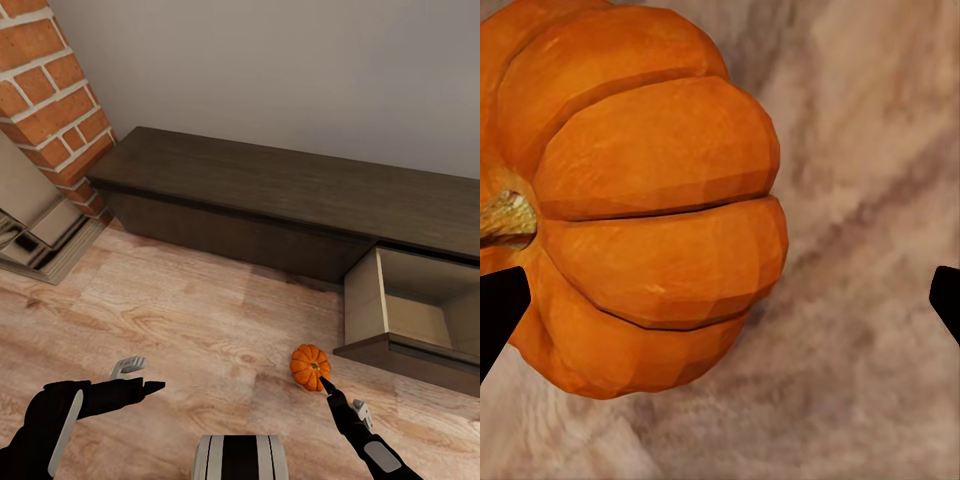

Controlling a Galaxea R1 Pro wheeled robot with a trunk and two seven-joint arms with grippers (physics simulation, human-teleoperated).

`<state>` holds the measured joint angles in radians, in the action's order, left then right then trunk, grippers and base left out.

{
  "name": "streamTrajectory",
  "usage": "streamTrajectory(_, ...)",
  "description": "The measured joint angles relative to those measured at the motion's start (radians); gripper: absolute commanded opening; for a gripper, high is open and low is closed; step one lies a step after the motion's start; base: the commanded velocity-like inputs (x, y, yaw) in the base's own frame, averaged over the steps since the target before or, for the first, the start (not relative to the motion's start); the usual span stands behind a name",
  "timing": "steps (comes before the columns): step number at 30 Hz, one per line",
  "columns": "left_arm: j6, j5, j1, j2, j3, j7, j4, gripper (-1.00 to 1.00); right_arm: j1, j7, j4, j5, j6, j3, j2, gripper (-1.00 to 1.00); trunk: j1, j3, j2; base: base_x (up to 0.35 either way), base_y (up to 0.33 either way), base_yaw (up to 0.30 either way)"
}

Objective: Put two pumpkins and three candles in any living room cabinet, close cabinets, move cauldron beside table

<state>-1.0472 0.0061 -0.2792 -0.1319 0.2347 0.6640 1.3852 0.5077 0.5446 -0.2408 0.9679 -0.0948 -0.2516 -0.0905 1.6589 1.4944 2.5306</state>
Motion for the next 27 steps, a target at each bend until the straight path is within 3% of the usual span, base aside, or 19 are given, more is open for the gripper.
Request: streamTrajectory(27, 0.000, 0.000, 0.000, 0.000, -0.001, 0.000, 0.000, 1.00, 0.000, 0.000, 0.000, 0.000, 0.001, 0.000, 0.002, 1.00, 0.000, 0.004, 0.000, 0.020, 0.014, 0.000)
